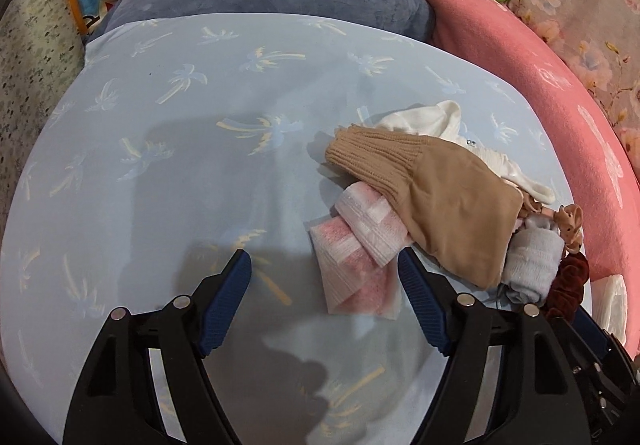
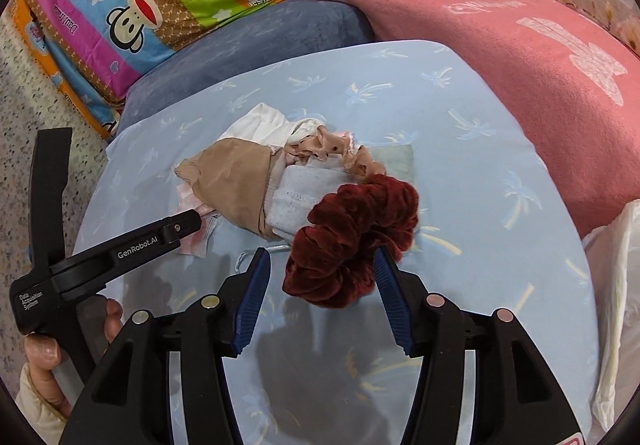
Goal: Collect trash
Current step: 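Grasp the pink-white tissue with the left tool while the right tool grasps the dark red scrunchie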
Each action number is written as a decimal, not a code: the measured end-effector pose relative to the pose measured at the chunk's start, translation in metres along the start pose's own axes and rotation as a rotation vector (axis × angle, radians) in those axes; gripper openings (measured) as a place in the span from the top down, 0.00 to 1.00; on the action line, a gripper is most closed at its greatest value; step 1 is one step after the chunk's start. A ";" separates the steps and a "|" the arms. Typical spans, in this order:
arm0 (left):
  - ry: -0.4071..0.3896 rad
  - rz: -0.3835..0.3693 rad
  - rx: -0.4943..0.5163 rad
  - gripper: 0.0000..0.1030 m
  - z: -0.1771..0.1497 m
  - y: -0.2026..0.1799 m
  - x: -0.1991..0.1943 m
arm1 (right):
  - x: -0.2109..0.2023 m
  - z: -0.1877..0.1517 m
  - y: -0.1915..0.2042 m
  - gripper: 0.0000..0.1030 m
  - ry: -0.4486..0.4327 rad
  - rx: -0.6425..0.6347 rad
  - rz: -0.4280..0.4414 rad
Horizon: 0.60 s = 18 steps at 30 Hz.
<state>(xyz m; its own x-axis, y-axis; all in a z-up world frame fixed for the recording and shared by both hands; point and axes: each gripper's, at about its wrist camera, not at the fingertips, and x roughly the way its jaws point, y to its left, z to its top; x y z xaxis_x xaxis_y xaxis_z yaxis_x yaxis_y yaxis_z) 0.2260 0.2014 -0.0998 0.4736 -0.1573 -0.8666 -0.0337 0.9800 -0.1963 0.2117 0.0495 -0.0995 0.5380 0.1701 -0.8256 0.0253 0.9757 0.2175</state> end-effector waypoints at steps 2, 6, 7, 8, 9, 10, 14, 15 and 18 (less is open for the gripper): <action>0.000 -0.005 0.014 0.37 0.000 -0.002 0.001 | 0.006 0.001 0.002 0.48 0.006 0.004 -0.004; -0.006 -0.022 0.037 0.49 0.000 -0.007 0.001 | 0.013 0.000 -0.001 0.49 0.016 0.011 -0.005; -0.006 -0.030 0.040 0.52 0.000 -0.007 0.001 | 0.013 -0.001 -0.002 0.51 0.017 0.014 -0.006; -0.005 -0.040 0.042 0.59 0.000 -0.008 0.001 | 0.013 -0.001 -0.003 0.55 0.015 0.018 -0.005; -0.002 -0.051 0.043 0.66 0.000 -0.009 0.001 | 0.012 -0.002 -0.003 0.60 0.014 0.020 -0.005; 0.002 -0.064 0.041 0.69 0.001 -0.009 0.001 | 0.012 -0.002 -0.004 0.63 0.013 0.022 -0.004; -0.001 -0.090 0.029 0.83 0.000 -0.011 -0.002 | 0.005 -0.004 -0.005 0.78 0.007 0.031 0.012; -0.001 -0.094 0.026 0.85 -0.001 -0.011 -0.003 | 0.002 -0.005 -0.006 0.80 0.005 0.031 0.015; -0.011 -0.102 0.019 0.87 -0.003 -0.013 -0.012 | -0.010 -0.006 -0.009 0.81 -0.011 0.034 0.028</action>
<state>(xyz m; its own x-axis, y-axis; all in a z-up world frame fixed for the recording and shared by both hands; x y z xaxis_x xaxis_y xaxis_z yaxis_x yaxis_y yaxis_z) 0.2182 0.1905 -0.0878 0.4831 -0.2552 -0.8376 0.0319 0.9611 -0.2744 0.2006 0.0399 -0.0965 0.5481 0.1954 -0.8133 0.0388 0.9654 0.2580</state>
